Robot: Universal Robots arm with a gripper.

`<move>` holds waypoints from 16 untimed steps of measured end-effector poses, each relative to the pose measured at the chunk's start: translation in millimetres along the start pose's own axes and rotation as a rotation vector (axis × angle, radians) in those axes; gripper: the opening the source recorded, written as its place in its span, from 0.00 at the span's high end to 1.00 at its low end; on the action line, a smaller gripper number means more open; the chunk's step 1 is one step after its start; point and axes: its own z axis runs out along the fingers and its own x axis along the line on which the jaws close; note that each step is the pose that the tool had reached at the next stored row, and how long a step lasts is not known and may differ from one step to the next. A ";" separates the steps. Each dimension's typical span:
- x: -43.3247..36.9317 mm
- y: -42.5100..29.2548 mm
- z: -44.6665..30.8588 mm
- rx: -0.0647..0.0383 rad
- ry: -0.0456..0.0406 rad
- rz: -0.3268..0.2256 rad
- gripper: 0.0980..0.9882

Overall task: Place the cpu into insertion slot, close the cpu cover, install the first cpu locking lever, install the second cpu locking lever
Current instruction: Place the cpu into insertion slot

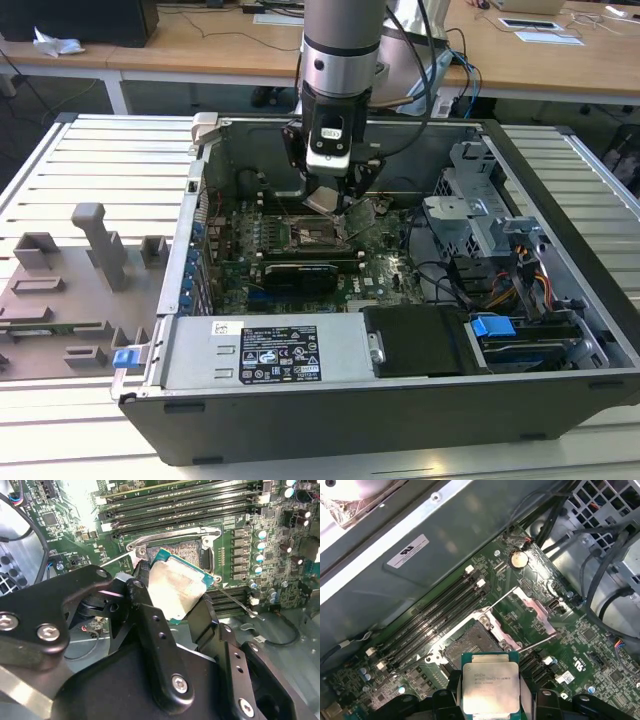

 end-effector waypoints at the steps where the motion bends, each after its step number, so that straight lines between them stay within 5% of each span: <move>1: 0.0 0.0 0.0 0.000 -0.0003 0.005 0.50; 16: 0.0 0.0 0.0 -0.002 -0.0079 0.151 0.50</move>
